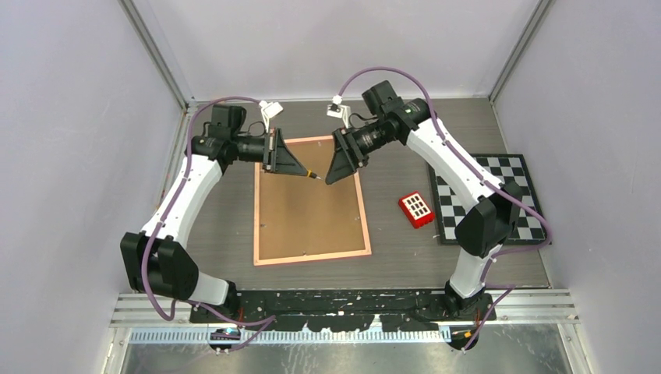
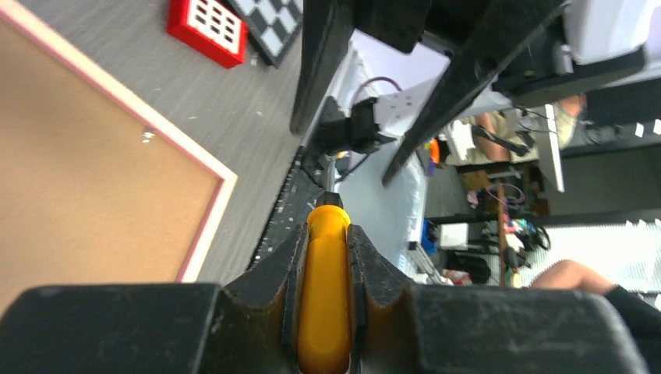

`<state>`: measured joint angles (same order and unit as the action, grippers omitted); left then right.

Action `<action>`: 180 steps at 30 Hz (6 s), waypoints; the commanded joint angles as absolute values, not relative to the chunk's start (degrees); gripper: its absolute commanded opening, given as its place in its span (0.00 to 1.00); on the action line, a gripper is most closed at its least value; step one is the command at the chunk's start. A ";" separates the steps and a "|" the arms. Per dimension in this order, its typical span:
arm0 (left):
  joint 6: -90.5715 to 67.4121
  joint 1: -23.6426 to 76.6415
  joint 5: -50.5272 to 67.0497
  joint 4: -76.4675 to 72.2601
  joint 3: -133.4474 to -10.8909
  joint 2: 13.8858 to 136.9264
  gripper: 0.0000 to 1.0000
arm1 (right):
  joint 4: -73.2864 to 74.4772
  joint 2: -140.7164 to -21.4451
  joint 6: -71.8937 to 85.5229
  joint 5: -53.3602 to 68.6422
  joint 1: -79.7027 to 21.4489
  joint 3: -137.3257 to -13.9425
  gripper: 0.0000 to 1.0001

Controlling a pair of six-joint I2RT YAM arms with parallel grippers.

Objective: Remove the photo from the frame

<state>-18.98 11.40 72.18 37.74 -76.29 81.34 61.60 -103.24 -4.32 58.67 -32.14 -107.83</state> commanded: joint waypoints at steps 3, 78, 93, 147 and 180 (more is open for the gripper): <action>-10.70 11.86 59.26 42.17 -76.50 82.15 0.00 | 50.21 -98.89 3.93 46.67 -24.67 -98.60 0.64; 35.27 17.39 5.03 46.31 -56.32 75.98 0.00 | 41.89 -120.79 9.72 4.14 -27.86 -85.26 0.56; 34.22 18.37 4.12 39.67 -55.24 74.52 0.00 | 41.82 -120.67 8.79 4.31 -27.90 -84.89 0.55; -19.13 18.81 -4.34 48.61 -57.86 75.81 0.00 | 39.91 -117.25 14.85 9.78 -27.90 -84.08 0.56; -20.39 19.56 -4.58 45.42 -56.71 78.55 0.00 | 39.86 -118.07 15.20 10.65 -27.87 -84.27 0.56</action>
<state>-19.59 18.79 -8.38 48.97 -57.28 77.60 39.18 -117.67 14.17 9.67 -27.64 -85.54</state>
